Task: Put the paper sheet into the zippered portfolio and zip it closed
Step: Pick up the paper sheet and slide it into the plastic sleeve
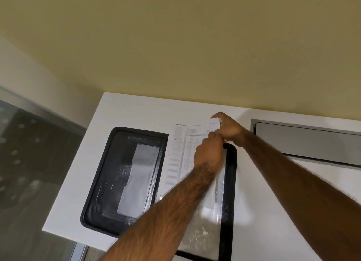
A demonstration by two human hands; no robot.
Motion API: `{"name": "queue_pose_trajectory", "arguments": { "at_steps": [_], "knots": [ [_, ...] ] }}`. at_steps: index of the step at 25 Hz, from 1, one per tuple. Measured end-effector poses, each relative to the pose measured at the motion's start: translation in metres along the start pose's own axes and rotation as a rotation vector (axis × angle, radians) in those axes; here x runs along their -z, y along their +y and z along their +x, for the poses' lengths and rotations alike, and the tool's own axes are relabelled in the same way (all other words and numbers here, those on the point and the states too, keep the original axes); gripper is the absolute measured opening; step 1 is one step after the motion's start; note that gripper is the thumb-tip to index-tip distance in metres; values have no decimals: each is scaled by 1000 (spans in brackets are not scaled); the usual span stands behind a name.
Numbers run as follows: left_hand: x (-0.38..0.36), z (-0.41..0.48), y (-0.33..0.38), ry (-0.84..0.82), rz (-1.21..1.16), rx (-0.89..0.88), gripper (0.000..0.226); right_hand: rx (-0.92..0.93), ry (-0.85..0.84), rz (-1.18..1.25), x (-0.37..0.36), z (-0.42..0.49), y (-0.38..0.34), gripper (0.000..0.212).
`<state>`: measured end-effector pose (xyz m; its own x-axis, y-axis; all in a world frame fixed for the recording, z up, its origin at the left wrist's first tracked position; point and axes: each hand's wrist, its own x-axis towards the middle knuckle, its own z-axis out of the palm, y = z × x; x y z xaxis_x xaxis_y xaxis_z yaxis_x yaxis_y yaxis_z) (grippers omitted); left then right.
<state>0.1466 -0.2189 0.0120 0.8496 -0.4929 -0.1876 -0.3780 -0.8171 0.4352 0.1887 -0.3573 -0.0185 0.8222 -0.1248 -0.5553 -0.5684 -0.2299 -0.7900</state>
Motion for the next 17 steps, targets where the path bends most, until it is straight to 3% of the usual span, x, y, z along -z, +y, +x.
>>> {"name": "queue_pose_trajectory", "arguments": {
  "at_steps": [4,7,11,17],
  "knots": [
    [-3,4,-4,-28,-15,-41,20,-106,-183,-39,11,-7,6,47],
    [-5,2,-36,-42,15,-30,34,-154,-162,-144,12,-4,6,41],
    [-3,2,-90,-160,145,75,48,-110,-113,-271,9,1,7,50],
    [-6,12,-87,-140,52,17,20,9,-87,-345,-6,8,5,54]
  ]
}}
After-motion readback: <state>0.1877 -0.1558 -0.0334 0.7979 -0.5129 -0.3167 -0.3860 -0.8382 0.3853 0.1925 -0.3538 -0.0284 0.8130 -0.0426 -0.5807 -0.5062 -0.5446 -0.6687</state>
